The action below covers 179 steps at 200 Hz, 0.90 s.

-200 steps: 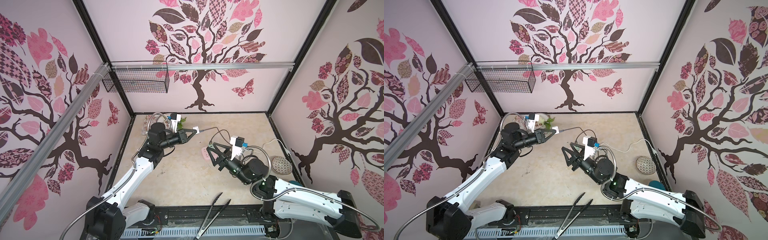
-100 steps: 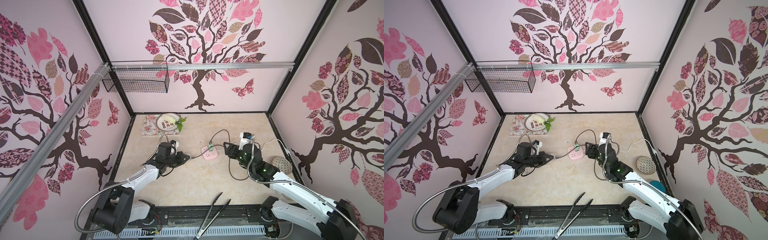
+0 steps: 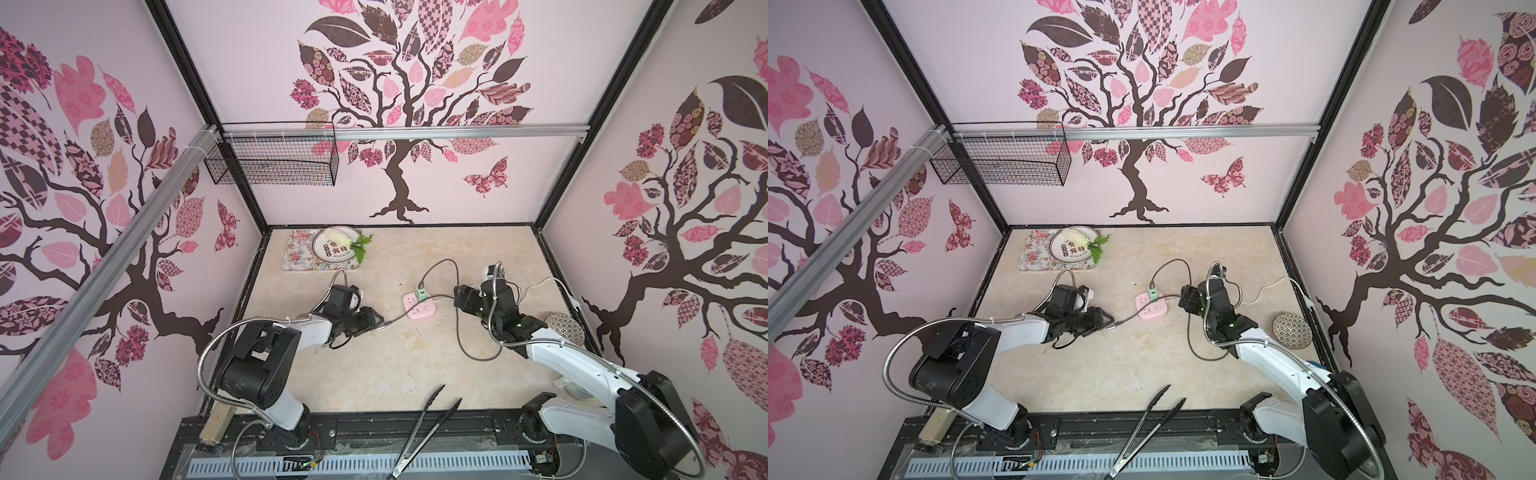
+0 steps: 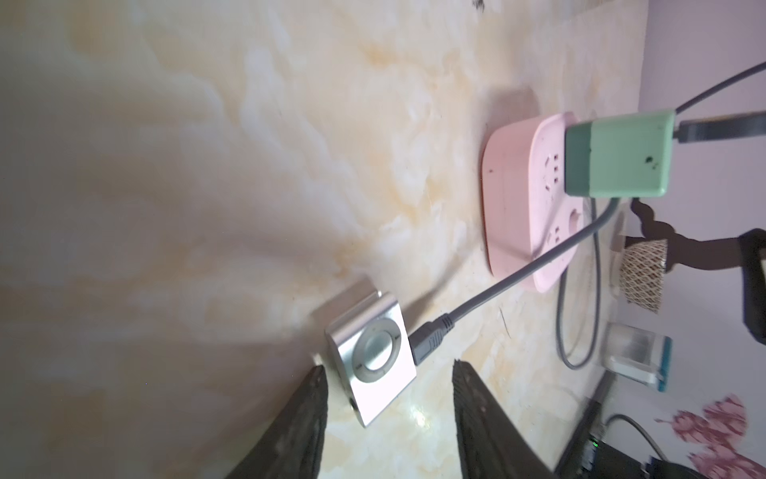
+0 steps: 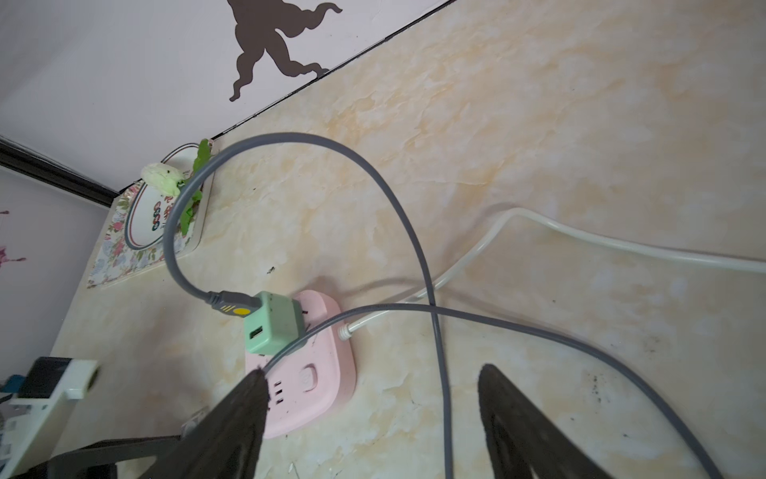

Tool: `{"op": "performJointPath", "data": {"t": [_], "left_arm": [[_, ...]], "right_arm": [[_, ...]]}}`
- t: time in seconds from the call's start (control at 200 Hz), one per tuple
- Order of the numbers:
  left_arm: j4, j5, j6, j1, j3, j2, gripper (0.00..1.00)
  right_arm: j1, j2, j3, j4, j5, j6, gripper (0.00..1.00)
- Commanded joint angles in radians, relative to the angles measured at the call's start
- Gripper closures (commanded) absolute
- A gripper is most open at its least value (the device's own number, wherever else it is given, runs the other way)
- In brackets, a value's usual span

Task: Charge mp3
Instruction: Place the MP3 player at the center of the board, then reset both arms

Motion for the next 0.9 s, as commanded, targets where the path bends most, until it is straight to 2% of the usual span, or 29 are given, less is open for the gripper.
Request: {"op": "performJointPath", "data": {"t": [0.0,0.085,0.13,0.235,0.345,0.44,0.51,0.62,0.77,0.89], "left_arm": [[-0.168,-0.147,0.079,-0.001,0.054,0.016,0.26],[-0.277,-0.206,0.138,0.0,0.105,0.009,0.24],[-0.334,-0.274,0.173,-0.001,0.133,-0.011,0.24],[-0.475,-0.493,0.264,0.001,0.221,-0.093,0.24],[-0.472,-0.736,0.354,0.018,0.25,-0.186,0.23],[-0.35,-0.885,0.424,0.082,0.184,-0.221,0.22],[-0.242,-0.915,0.441,0.15,0.116,-0.227,0.22],[-0.079,-1.004,0.466,0.224,0.018,-0.254,0.22],[0.227,-0.948,0.475,0.323,-0.173,-0.337,0.21],[0.555,-0.911,0.534,0.361,-0.305,-0.303,0.21]], "right_arm": [[-0.061,0.017,0.007,0.05,0.003,-0.037,0.13],[-0.099,0.013,0.009,0.056,0.035,-0.075,0.09],[-0.113,0.007,0.004,0.066,0.07,-0.101,0.08],[-0.186,-0.005,-0.026,0.121,0.106,-0.135,0.06],[-0.302,0.0,-0.091,0.249,0.115,-0.163,0.05],[-0.325,0.02,-0.188,0.475,0.205,-0.277,0.02],[-0.328,0.053,-0.237,0.618,0.23,-0.346,0.0],[-0.329,0.123,-0.221,0.612,0.254,-0.427,0.01],[-0.371,0.193,-0.296,0.767,0.216,-0.44,0.0],[-0.431,0.223,-0.296,0.831,0.157,-0.43,0.0]]}}
